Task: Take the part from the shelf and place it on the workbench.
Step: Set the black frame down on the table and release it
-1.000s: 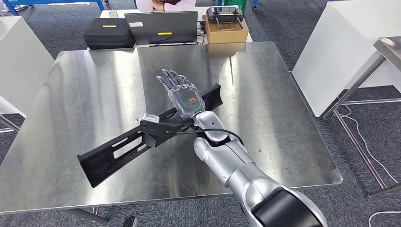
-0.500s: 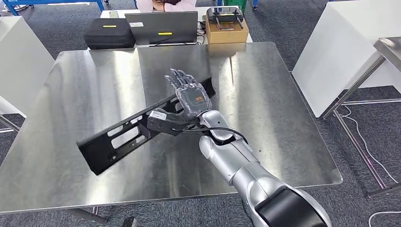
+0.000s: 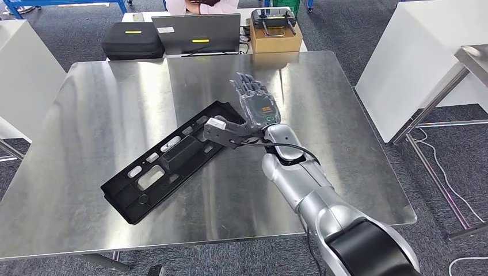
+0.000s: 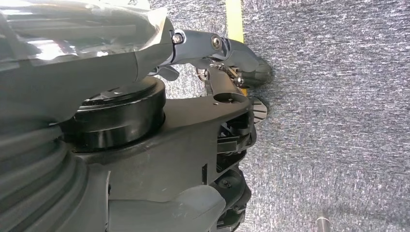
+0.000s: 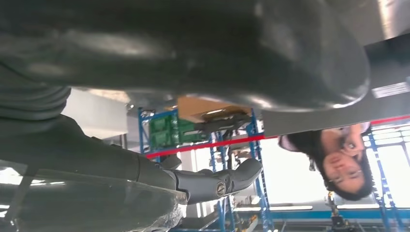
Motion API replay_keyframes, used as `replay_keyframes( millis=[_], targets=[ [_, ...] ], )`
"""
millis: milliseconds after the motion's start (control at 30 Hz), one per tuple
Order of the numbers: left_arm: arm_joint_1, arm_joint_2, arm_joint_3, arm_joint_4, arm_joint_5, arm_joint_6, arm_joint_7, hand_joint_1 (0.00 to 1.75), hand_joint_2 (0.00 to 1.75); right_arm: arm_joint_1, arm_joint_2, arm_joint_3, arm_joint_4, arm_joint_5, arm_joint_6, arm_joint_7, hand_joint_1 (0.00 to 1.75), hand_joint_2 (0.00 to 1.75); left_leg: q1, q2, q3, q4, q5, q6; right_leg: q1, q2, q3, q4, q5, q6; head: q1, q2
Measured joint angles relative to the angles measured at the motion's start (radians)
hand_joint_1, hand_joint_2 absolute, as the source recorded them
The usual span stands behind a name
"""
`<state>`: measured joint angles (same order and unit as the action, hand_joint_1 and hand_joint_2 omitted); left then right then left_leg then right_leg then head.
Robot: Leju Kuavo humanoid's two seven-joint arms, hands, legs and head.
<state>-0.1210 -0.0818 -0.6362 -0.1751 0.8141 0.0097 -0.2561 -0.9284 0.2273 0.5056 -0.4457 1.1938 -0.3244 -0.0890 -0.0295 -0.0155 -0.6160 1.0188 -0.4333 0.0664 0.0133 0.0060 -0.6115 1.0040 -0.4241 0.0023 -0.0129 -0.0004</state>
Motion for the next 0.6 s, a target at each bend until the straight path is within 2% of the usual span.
replay_keyframes(
  millis=[300,433,600],
  targets=[
    [0.003,0.008,0.000,0.000,-0.010,-0.011,-0.012,0.00,1.75,-0.029,-0.069,-0.054,0.018,0.020,0.001,0.011,0.00,0.00,0.000,0.000,0.000,0.000,0.000,0.000,0.000,0.000,0.000,0.000,0.000,0.000,0.000,0.000],
    [0.003,0.009,0.000,0.000,-0.019,-0.012,-0.015,0.00,0.00,-0.029,-0.083,-0.073,0.022,0.023,-0.012,0.005,0.00,0.00,0.000,0.000,0.000,0.000,0.000,0.000,0.000,0.000,0.000,0.000,0.000,0.000,0.000,0.000],
    [0.002,0.006,0.003,0.000,-0.019,0.005,-0.014,0.00,0.00,-0.009,-0.093,-0.099,-0.024,0.048,-0.102,-0.051,0.00,0.00,0.000,0.000,0.000,0.000,0.000,0.000,0.000,0.000,0.000,0.000,0.000,0.000,0.000,0.000]
  ],
)
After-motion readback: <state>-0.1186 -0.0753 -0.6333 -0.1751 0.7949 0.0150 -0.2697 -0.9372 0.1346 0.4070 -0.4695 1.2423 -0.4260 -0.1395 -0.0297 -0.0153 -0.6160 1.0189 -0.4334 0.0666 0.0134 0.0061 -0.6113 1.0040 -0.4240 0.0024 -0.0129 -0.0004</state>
